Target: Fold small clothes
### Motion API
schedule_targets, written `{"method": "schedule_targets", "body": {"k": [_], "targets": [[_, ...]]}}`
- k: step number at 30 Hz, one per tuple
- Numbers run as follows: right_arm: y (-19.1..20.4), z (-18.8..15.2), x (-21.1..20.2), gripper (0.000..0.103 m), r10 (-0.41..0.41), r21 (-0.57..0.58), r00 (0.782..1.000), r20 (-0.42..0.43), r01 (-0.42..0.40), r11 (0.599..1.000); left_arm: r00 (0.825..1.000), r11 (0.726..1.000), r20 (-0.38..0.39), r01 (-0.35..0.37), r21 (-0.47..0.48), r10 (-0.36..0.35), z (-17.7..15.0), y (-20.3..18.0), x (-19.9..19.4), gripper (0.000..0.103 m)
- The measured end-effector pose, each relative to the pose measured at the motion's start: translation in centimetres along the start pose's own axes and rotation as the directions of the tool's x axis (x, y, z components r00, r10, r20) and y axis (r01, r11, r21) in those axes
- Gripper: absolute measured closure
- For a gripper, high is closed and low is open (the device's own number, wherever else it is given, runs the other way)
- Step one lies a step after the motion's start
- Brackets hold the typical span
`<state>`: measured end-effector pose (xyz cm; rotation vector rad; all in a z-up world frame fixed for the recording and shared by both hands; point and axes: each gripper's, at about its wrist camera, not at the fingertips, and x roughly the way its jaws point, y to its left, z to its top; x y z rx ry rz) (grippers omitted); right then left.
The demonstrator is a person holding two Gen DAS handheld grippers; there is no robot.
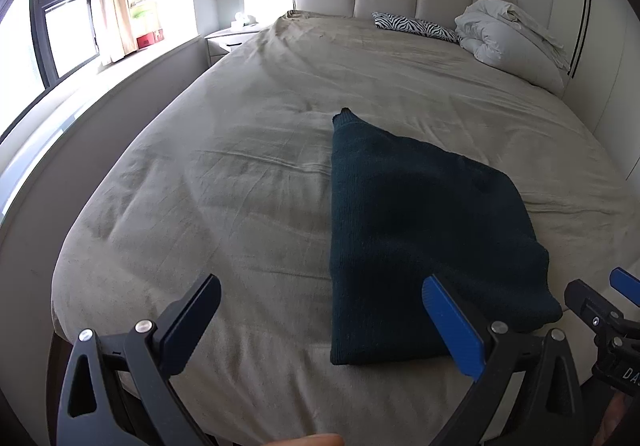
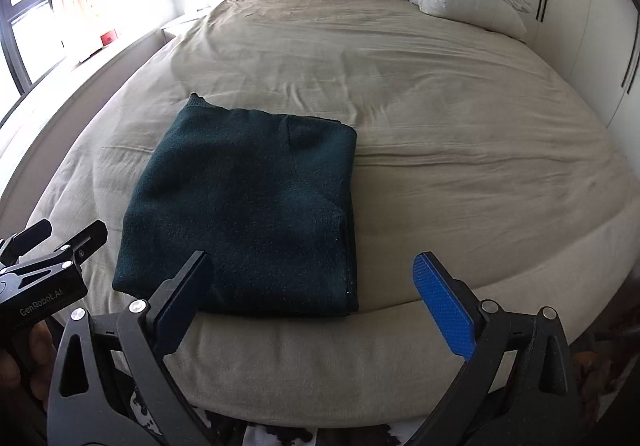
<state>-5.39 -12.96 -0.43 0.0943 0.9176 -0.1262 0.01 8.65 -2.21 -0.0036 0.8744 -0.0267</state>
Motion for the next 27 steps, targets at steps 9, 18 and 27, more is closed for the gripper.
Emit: {"method": "schedule_targets", "body": {"k": [9, 18, 27], "targets": [[0.01, -0.10, 0.02, 0.002, -0.005, 0.012, 1.000, -0.006, 0.005, 1.000, 1.000, 1.000, -0.005, 0.003, -0.002, -0.003, -0.04, 0.03, 0.18, 0.000], [0.13, -0.21, 0.10, 0.002, -0.007, 0.014, 1.000, -0.012, 0.007, 1.000, 1.000, 1.000, -0.011, 0.001, 0.003, -0.001, -0.32, 0.06, 0.61, 0.000], [-0.01, -0.29, 0.10, 0.002, -0.005, 0.015, 1.000, -0.016, 0.005, 1.000, 1.000, 1.000, -0.011, 0.001, 0.004, -0.001, -0.34, 0.00, 0.61, 0.000]]}}
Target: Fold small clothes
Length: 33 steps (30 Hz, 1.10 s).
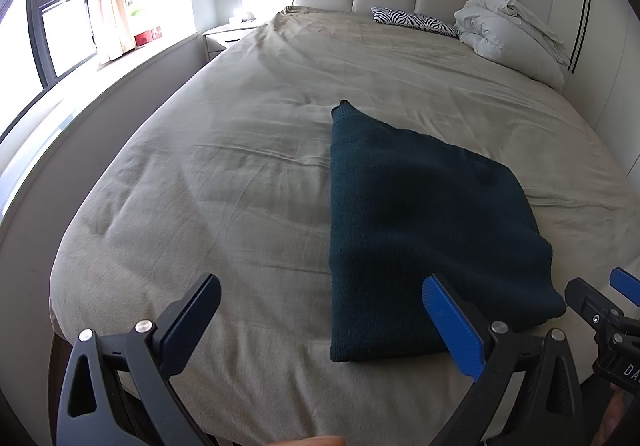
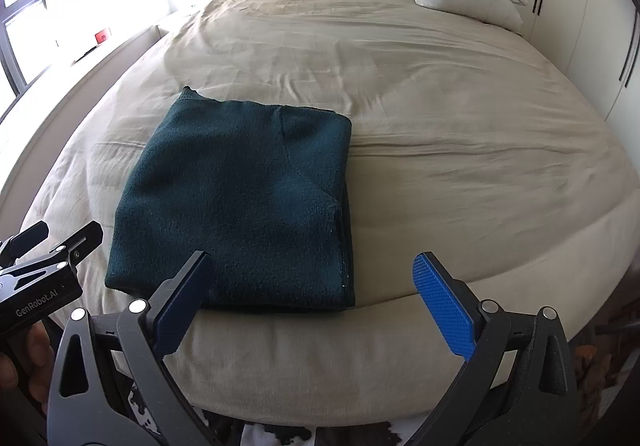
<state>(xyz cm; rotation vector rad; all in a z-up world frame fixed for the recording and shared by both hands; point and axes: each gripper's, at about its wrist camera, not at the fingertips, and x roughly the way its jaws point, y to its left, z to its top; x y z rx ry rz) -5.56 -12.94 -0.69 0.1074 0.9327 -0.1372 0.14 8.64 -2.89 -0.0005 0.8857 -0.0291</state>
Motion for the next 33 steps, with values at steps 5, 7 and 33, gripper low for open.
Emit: {"method": "schedule_targets", "body": {"k": [5, 7, 33], "targets": [[0.02, -0.17, 0.05, 0.002, 0.000, 0.004, 1.000, -0.002, 0.000, 1.000, 1.000, 1.000, -0.001, 0.000, -0.001, 0.000, -0.05, -0.01, -0.03, 0.000], [0.02, -0.16, 0.06, 0.002, 0.000, 0.004, 1.000, -0.002, 0.000, 1.000, 1.000, 1.000, 0.000, 0.000, -0.001, 0.000, -0.03, -0.03, -0.03, 0.000], [-0.14, -0.43, 0.12, 0.002, 0.003, 0.007, 1.000, -0.008, -0.003, 1.000, 1.000, 1.000, -0.003, -0.001, 0.001, 0.001, -0.03, -0.04, -0.04, 0.000]]}}
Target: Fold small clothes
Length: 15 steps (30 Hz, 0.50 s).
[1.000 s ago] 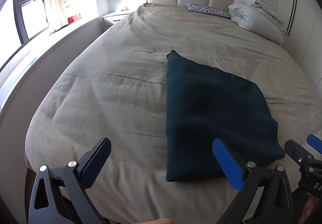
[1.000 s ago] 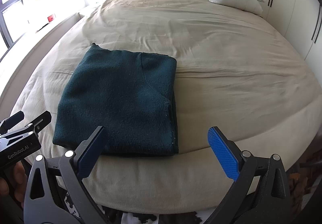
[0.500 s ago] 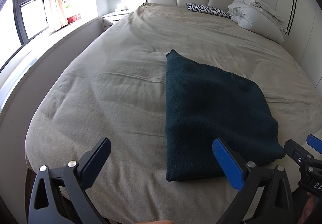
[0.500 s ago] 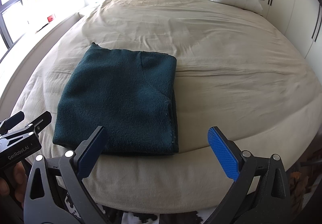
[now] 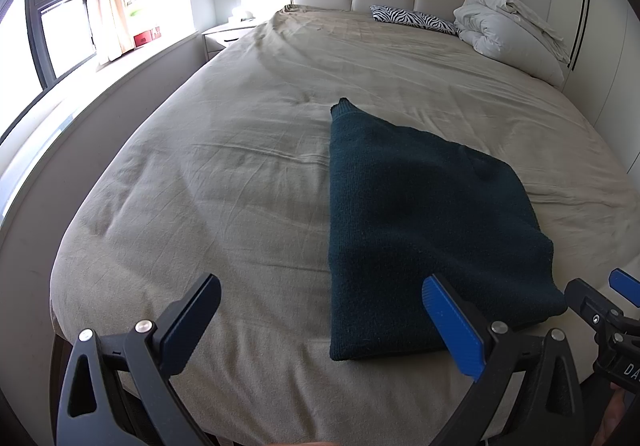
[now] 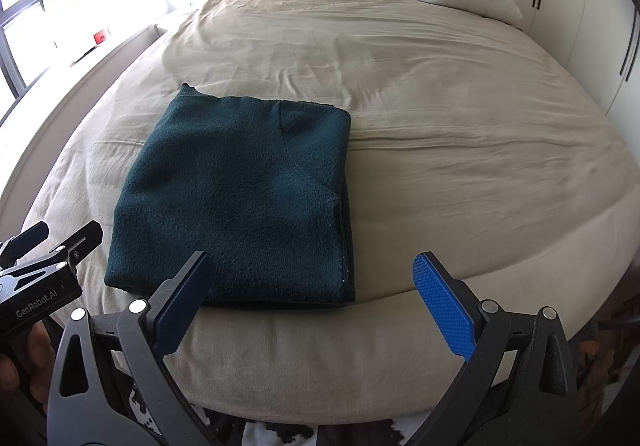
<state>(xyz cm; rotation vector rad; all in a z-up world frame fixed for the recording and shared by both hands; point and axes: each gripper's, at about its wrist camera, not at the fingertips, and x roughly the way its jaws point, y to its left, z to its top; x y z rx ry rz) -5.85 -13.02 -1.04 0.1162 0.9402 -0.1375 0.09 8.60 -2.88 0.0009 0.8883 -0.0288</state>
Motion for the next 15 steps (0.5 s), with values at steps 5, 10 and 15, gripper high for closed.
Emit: {"method": "schedule_targets", "body": {"k": [5, 10, 15], "targets": [[-0.02, -0.01, -0.01, 0.002, 0.000, 0.000, 1.000, 0.000, 0.000, 1.000, 1.000, 1.000, 0.000, 0.000, 0.000, 0.000, 0.02, -0.02, -0.02, 0.000], [-0.07, -0.01, -0.03, 0.002, 0.001, 0.000, 1.000, 0.000, -0.001, 1.000, 1.000, 1.000, -0.001, 0.000, 0.001, 0.000, 0.04, -0.06, -0.02, 0.000], [-0.16, -0.19, -0.03, 0.002, 0.001, 0.002, 1.000, -0.003, -0.001, 1.000, 1.000, 1.000, -0.003, 0.000, 0.004, 0.000, -0.11, 0.03, 0.06, 0.000]]}}
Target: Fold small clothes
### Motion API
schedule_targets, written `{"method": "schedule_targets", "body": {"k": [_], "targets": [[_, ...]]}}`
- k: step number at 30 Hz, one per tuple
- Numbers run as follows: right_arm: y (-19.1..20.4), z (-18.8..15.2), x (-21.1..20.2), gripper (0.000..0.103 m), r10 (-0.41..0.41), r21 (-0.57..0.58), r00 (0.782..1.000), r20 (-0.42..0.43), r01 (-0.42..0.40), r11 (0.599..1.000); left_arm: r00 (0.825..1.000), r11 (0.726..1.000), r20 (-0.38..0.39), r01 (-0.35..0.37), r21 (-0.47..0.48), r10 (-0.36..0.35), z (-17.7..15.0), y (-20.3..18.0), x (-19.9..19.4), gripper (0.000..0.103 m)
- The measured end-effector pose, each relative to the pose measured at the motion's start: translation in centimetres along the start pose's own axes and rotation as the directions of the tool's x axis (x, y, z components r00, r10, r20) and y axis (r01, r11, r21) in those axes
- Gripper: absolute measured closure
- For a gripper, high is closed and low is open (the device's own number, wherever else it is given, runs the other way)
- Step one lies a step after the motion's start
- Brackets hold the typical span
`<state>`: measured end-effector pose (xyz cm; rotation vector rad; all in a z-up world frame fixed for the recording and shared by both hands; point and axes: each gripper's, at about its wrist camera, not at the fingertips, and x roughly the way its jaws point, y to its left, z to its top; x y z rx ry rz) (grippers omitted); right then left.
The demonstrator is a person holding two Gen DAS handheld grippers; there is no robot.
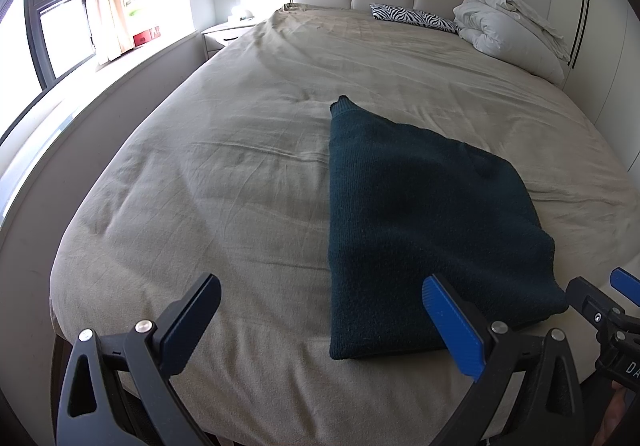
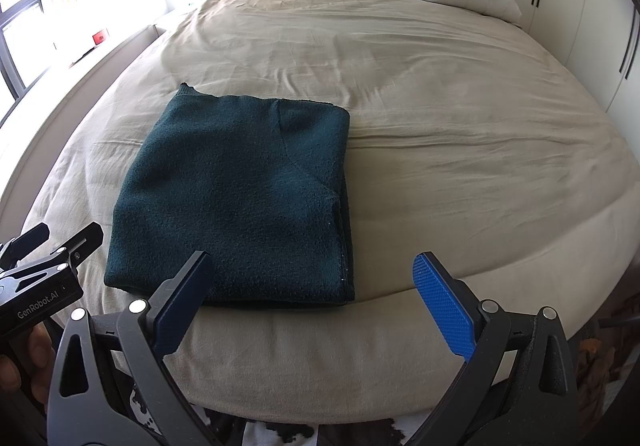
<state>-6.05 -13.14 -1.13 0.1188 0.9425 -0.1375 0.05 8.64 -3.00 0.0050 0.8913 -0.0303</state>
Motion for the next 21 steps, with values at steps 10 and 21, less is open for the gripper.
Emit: {"method": "schedule_targets", "body": {"k": [10, 21], "targets": [[-0.07, -0.09, 0.01, 0.002, 0.001, 0.001, 1.000, -0.002, -0.001, 1.000, 1.000, 1.000, -0.001, 0.000, 0.001, 0.000, -0.03, 0.01, 0.01, 0.000], [-0.02, -0.68, 0.03, 0.002, 0.003, 0.006, 1.000, -0.007, -0.003, 1.000, 1.000, 1.000, 0.001, 0.003, 0.007, -0.003, -0.16, 0.09, 0.11, 0.000]]}}
